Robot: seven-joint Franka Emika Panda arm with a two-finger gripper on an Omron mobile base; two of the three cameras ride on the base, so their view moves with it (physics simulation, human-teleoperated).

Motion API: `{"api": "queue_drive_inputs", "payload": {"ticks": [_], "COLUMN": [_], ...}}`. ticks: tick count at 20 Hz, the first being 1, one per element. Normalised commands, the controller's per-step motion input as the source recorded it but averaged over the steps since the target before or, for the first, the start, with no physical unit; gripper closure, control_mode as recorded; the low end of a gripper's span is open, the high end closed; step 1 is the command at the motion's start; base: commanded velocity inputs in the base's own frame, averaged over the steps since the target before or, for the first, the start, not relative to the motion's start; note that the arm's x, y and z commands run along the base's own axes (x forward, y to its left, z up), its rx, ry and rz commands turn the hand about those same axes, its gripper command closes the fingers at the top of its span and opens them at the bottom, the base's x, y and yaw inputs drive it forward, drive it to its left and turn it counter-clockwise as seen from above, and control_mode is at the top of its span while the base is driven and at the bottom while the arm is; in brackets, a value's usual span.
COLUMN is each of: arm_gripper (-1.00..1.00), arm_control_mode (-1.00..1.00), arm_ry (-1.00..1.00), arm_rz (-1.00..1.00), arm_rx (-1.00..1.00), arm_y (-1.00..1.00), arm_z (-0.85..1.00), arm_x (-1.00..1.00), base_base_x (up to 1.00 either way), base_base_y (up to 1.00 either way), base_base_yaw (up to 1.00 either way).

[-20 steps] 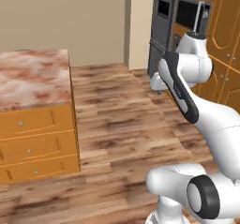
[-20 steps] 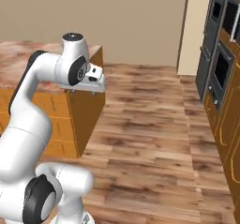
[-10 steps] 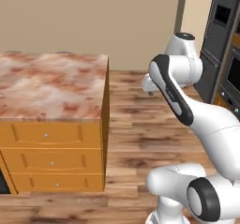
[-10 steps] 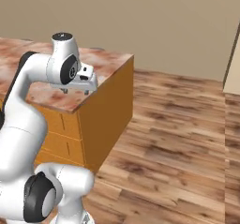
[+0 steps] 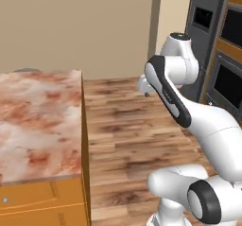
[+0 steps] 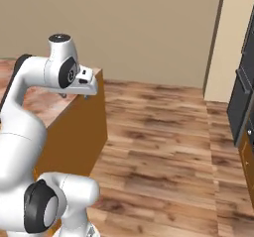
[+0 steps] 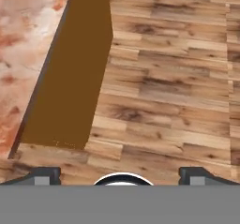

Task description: Retrieve the fish from the fridge and place it on the saucepan with marinade on the stove.

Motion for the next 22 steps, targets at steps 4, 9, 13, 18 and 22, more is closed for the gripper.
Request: {"api": "queue_drive_inputs", "payload": {"ticks": [4,9,13,18,22], "arm_gripper": [-1.00,-1.00,-1.00,-1.00,-1.00], "arm_control_mode": [1.00,1.00,1.00,1.00,1.00], "arm_ry": [0.00,0.00,0.00,0.00,0.00], "arm_rz": [0.00,0.00,0.00,0.00,0.00], "arm_rx": [0.00,0.00,0.00,0.00,0.00], "arm_y": [0.00,0.00,0.00,0.00,0.00], "arm_z": [0.00,0.00,0.00,0.00,0.00], "arm_x": [0.00,0.00,0.00,0.00,0.00], "base_base_x": [0.83,0.99,1.00,1.00,1.00], "base_base_y": [-0.29,-0.38,-0.13,0.00,0.00], "base_base_yaw": [-0.50,-0.31,-0.16,-0.13,-0.01]}}
